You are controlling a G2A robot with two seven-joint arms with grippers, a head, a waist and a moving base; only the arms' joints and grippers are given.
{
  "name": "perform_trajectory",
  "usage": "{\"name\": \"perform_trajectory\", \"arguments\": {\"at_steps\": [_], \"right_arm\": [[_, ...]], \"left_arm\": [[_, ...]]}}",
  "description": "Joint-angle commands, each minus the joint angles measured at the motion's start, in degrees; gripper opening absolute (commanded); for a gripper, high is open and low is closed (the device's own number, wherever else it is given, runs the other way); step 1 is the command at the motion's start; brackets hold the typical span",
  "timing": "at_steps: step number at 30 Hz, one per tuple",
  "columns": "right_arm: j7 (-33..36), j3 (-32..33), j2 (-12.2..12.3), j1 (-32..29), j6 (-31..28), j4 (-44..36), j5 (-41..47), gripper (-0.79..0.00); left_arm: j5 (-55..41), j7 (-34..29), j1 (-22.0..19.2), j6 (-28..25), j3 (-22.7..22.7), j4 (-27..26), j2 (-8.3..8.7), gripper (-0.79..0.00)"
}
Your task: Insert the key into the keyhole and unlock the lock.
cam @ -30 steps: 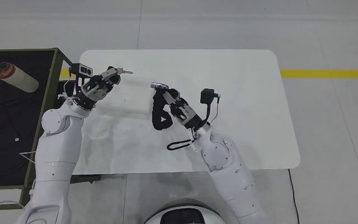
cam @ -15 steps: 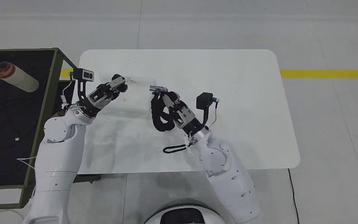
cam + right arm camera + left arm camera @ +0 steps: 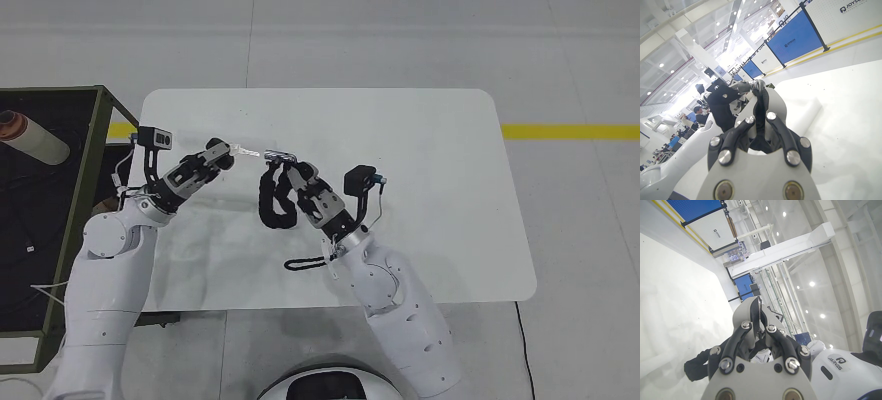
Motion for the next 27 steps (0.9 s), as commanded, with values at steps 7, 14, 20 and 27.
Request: {"name": "perform_trajectory", "arguments": {"at_steps": [7,14,20,27], "right_arm": [[-0.1,-0.1,0.1,-0.3,-0.6,-0.2,-0.3,-0.785],[-0.1,-0.2,0.2,-0.3,-0.7,-0.1,-0.6,-0.785],[0.2,-0.3,0.3,-0.5,-0.6,-0.6,-0.6,-0.785],[1.2,0.1,0.5,-0.8,-1.5,-1.1,1.5,-0.785]], "left_arm": [[0.8,0.8,0.2,0.2,0.5,-0.4,-0.05,-0.785],[0.7,0.8,0.5,0.2,0.5,-0.8,-0.01,-0.785],[0.3,0.4,0.7,-0.2,0.7,-0.9,-0.02,-0.785],[0.6,0.7,0.8,-0.7,0.7,-0.9,0.01,-0.785]]}}
